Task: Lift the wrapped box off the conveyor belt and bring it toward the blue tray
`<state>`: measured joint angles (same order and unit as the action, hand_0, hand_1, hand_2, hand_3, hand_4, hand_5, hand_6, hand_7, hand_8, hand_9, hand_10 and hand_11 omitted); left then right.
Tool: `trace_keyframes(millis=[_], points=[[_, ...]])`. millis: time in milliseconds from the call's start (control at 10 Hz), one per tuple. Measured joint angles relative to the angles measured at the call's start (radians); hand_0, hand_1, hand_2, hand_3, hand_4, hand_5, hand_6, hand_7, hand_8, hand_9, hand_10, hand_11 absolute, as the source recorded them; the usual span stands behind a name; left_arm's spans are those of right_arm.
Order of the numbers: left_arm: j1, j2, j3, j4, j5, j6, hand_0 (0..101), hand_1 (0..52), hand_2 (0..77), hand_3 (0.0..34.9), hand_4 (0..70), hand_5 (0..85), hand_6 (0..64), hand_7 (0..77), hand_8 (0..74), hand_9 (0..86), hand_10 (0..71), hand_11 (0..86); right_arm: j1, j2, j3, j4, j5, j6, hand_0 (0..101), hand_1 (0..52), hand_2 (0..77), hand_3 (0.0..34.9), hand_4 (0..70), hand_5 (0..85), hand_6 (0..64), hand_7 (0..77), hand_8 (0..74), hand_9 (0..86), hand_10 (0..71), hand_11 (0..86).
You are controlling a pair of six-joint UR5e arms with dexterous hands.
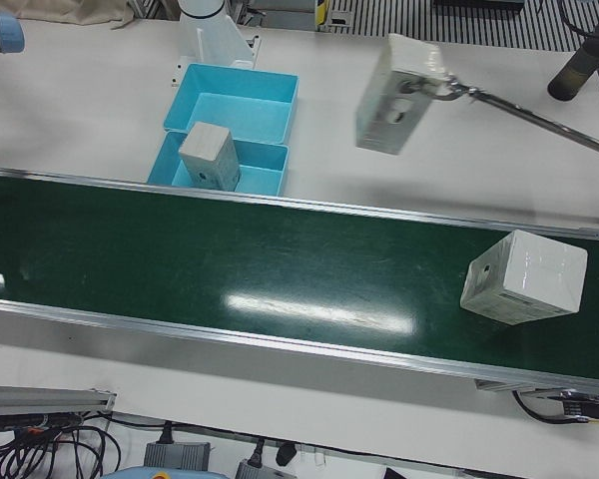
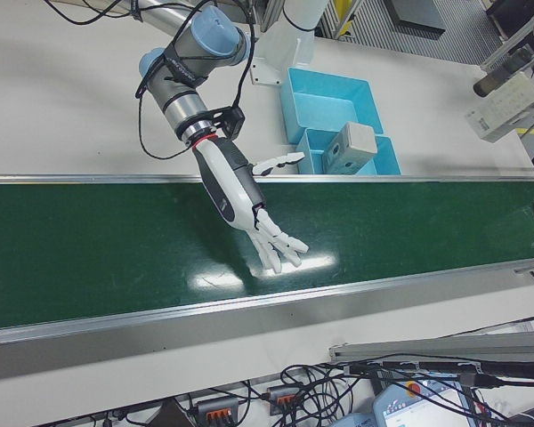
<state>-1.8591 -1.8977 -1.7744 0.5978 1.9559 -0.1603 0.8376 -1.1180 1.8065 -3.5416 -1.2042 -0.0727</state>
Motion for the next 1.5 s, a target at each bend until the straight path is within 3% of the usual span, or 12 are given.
trace_keyframes(millis=[600, 1500], points=[[0.000, 0.000, 0.000, 0.000, 0.000, 0.000, 0, 0.0, 0.5, 0.0, 0.0, 1.1, 0.5, 0.5, 0.5, 0.0, 0.5, 0.5, 0.010, -0.047, 0.010, 0.008, 0.002, 0.032, 48, 15.8, 9.8, 0.0, 3.3, 14.2, 0.5, 0.5, 0.0, 2.2, 0.0, 1.1], [0.000, 0.000, 0.000, 0.000, 0.000, 0.000, 0, 0.0, 1.1, 0.0, 0.0, 1.1, 0.5, 0.5, 0.5, 0.0, 0.5, 0.5, 0.030, -0.055, 0.019, 0.008, 0.000, 0.040, 48, 14.7, 9.8, 0.0, 4.9, 15.3, 0.5, 0.0, 0.5, 3.3, 0.0, 1.1]])
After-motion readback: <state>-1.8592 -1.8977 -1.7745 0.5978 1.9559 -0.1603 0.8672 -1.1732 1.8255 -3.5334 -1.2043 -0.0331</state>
